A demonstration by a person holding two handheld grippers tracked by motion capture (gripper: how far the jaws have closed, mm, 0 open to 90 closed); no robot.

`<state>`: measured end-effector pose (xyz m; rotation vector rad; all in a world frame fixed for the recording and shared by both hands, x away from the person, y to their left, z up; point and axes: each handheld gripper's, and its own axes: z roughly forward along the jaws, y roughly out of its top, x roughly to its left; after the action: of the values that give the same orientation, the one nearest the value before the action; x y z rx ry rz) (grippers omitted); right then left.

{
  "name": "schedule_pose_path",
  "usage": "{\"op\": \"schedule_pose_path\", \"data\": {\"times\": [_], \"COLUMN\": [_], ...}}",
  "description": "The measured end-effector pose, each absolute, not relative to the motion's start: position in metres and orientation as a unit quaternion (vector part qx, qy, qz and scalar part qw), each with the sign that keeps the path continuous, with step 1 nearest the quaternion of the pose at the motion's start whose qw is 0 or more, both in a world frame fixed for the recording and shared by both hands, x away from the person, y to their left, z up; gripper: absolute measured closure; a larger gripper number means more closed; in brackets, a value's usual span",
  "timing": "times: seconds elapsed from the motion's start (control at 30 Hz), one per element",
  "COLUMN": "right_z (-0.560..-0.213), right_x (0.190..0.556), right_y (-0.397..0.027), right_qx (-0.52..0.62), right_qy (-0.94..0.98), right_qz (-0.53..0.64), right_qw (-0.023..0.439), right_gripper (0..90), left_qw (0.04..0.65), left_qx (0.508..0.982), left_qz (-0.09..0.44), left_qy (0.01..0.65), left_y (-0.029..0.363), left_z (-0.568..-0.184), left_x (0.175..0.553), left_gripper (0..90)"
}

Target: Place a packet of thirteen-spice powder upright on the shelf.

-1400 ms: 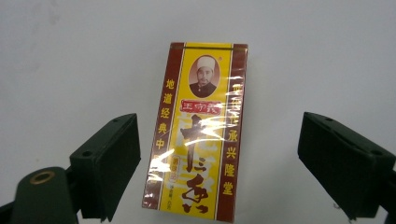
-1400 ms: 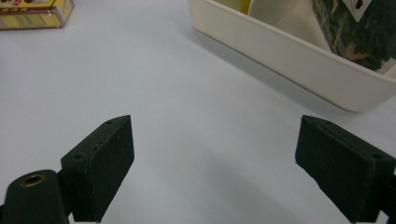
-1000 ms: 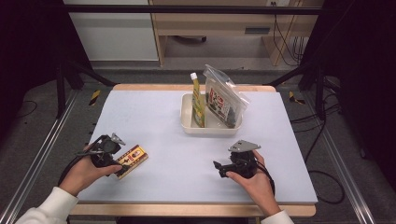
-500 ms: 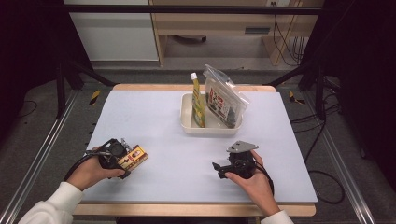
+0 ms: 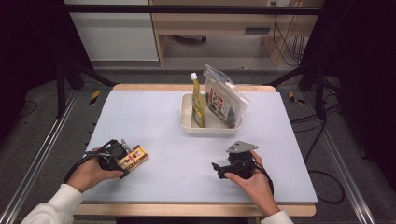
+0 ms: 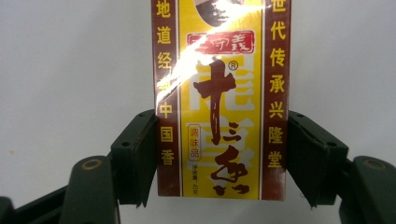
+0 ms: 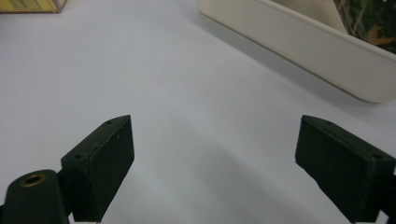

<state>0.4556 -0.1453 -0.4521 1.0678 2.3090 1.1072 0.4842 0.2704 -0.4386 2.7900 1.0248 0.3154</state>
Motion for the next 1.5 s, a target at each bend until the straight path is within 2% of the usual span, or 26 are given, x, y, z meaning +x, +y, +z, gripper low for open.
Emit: {"op": "schedule_pose_path", "data": {"times": [0.27,0.4,0.53,0.57,0.6,0.7,0.87,0.97,1.23,1.3,1.47,1.5], "right_z": [-0.451,-0.450,-0.442,-0.435,-0.435,-0.422,-0.413,-0.410,-0.405,-0.404,-0.404,-0.404], "right_x": [0.455,0.455,0.453,0.452,0.452,0.454,0.459,0.463,0.474,0.478,0.478,0.478], "right_y": [-0.143,-0.142,-0.135,-0.131,-0.131,-0.119,-0.109,-0.100,-0.085,-0.082,-0.079,-0.080], "right_qx": [0.376,0.373,0.381,0.381,0.381,0.380,0.380,0.378,0.382,0.379,0.383,0.385], "right_qy": [0.819,0.817,0.800,0.789,0.789,0.778,0.766,0.761,0.747,0.740,0.738,0.735], "right_qz": [0.394,0.402,0.437,0.460,0.460,0.484,0.507,0.522,0.544,0.555,0.556,0.557], "right_qw": [0.183,0.179,0.153,0.142,0.142,0.126,0.105,0.070,0.034,0.014,0.014,0.018], "right_gripper": [12.3,11.5,9.7,12.8,12.8,20.2,29.1,33.0,36.8,41.4,47.2,52.1], "left_qw": [0.115,0.176,0.258,0.292,0.292,0.337,0.366,0.374,0.399,0.401,0.402,0.399], "left_qx": [0.932,0.923,0.906,0.898,0.898,0.886,0.876,0.870,0.863,0.865,0.863,0.865], "left_qz": [0.141,0.170,0.190,0.194,0.194,0.201,0.207,0.214,0.216,0.216,0.220,0.226], "left_qy": [0.314,0.296,0.277,0.267,0.267,0.247,0.237,0.238,0.221,0.212,0.212,0.207], "left_y": [0.266,0.253,0.230,0.217,0.217,0.192,0.177,0.172,0.166,0.165,0.162,0.163], "left_z": [-0.427,-0.414,-0.410,-0.411,-0.411,-0.416,-0.419,-0.421,-0.419,-0.420,-0.422,-0.422], "left_x": [0.477,0.473,0.470,0.470,0.470,0.468,0.467,0.463,0.455,0.453,0.452,0.452], "left_gripper": [32.7,32.6,32.5,32.5,32.5,32.5,32.5,32.4,32.3,32.2,32.1,32.1]}}
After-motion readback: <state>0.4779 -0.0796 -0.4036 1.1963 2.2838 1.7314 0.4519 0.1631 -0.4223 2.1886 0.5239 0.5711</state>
